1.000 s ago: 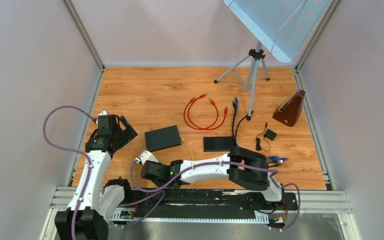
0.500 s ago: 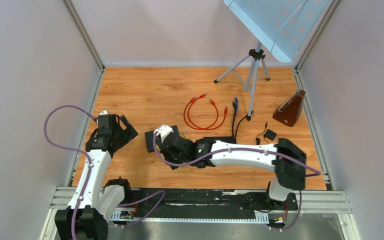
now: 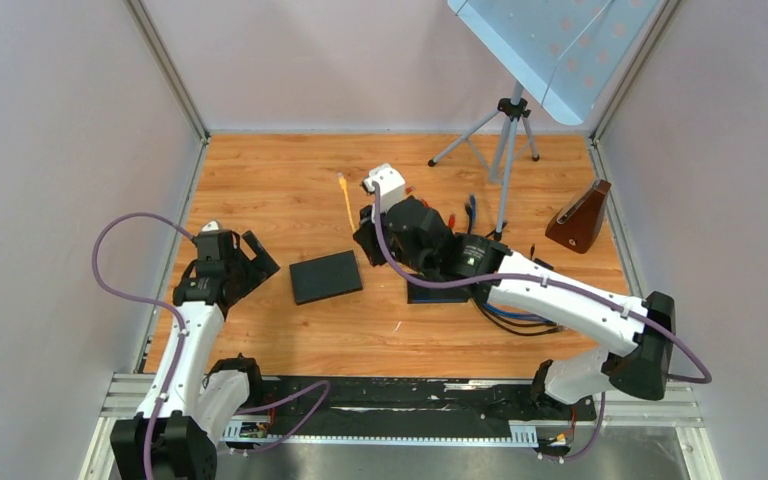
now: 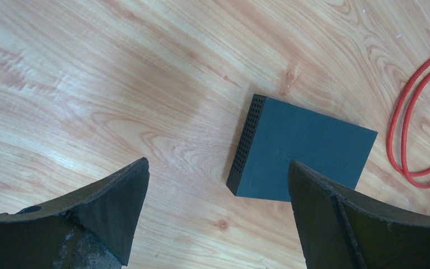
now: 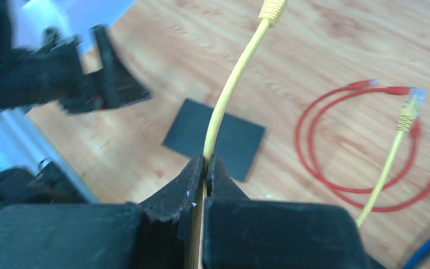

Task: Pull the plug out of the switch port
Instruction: Place the connector at the center of the board, then move the switch port to the center of the board.

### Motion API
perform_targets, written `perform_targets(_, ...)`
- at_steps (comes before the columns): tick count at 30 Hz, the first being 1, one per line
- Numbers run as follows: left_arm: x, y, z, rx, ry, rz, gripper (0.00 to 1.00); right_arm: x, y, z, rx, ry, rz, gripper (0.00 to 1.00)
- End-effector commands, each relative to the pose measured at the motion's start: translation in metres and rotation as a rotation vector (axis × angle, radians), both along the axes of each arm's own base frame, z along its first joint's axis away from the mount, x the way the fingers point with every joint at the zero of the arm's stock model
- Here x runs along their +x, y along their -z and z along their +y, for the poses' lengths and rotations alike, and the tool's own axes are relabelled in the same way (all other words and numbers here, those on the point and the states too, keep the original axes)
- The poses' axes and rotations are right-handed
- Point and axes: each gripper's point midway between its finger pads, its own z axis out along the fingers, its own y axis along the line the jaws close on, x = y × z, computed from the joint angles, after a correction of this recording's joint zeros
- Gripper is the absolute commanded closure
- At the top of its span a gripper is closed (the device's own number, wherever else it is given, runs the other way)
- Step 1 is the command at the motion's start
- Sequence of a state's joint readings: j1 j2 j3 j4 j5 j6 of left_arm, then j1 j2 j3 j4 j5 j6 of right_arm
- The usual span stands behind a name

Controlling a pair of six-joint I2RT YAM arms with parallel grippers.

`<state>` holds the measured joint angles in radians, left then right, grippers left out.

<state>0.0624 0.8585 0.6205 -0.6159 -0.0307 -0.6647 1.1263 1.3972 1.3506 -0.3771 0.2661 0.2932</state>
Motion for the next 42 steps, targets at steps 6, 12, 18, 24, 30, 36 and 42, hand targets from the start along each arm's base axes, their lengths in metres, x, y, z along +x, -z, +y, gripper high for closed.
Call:
perform_targets(6, 0.01, 0.0, -0.014, -0.061, 0.068, -0.041, 0.0, 0.133, 0.068, -0.015, -0.094, 0.3, 0.108, 1.0)
perform_targets(12, 0.01, 0.004, -0.025, -0.101, 0.122, -0.037, 0.0, 0.203, 0.162, -0.015, -0.074, 0.405, 0.438, 1.0)
perform_targets(18, 0.008, 0.009, -0.027, -0.099, 0.146, -0.026, 0.0, 0.22, 0.194, -0.022, -0.014, 0.435, 0.601, 0.94)
perform_targets(24, 0.013, 0.011, -0.033, -0.132, 0.168, -0.027, 0.0, 0.22, 0.203, -0.036, -0.002, 0.409, 0.663, 0.78)
perform_targets(30, 0.019, 0.019, -0.04, -0.159, 0.214, -0.021, 0.0, 0.181, 0.184, -0.025, 0.049, 0.262, 0.691, 0.6)
perform_targets(36, 0.027, 0.031, -0.053, -0.219, 0.275, -0.001, 0.04, 0.127, 0.187, 0.008, 0.07, 0.095, 0.727, 0.57)
perform_targets(42, 0.032, 0.045, -0.061, -0.249, 0.342, 0.037, 0.13, 0.112, 0.217, 0.028, 0.05, 0.049, 0.819, 0.56)
